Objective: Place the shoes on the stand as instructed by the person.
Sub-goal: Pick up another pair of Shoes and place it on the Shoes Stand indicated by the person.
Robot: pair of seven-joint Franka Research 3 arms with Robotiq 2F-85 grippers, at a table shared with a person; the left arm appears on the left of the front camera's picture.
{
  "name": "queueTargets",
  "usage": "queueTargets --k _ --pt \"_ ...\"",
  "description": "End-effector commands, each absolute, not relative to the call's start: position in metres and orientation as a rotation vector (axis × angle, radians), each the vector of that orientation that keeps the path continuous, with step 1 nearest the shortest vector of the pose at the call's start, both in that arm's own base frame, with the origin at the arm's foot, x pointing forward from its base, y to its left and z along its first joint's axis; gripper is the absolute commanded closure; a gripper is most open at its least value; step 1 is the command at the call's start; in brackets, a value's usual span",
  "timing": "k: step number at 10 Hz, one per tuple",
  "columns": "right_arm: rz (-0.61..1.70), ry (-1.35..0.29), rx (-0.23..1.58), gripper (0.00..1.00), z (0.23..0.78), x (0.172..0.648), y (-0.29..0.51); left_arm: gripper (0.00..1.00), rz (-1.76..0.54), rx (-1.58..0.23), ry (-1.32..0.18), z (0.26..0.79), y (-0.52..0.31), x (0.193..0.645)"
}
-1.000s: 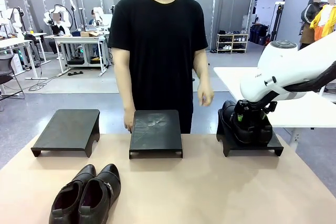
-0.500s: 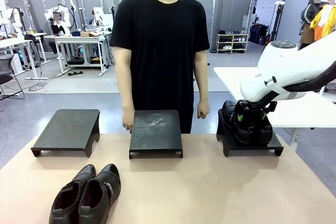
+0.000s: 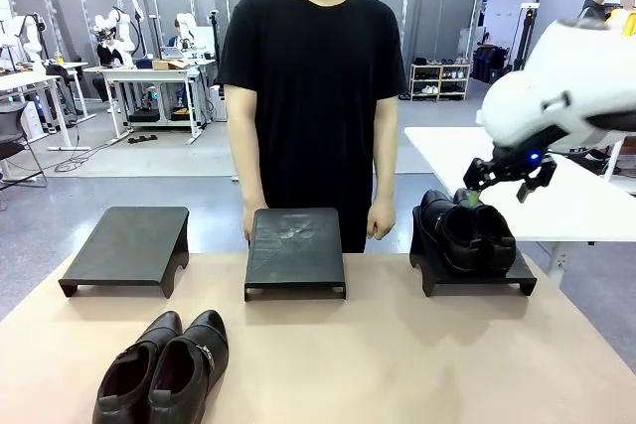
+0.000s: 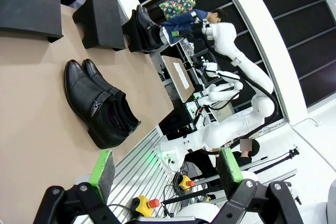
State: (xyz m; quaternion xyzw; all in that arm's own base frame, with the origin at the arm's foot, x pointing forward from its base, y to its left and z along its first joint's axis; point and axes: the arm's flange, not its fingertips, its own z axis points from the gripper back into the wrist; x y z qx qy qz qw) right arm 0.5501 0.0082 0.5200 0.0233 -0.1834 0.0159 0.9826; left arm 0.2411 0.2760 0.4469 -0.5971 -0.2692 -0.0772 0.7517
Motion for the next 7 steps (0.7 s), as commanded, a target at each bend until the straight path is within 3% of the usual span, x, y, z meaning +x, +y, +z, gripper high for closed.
queueTargets --k 1,7 --pt "0.042 -0.324 0.184 0.0 0.527 0.514 -0.024 0.0 -0.171 -1.305 -0.593 0.448 0.277 0.24" --pt "0.085 -0.25 0.811 0.0 0.508 0.37 -0.163 0.0 -0.171 -1.305 -0.593 0.448 0.277 0.24"
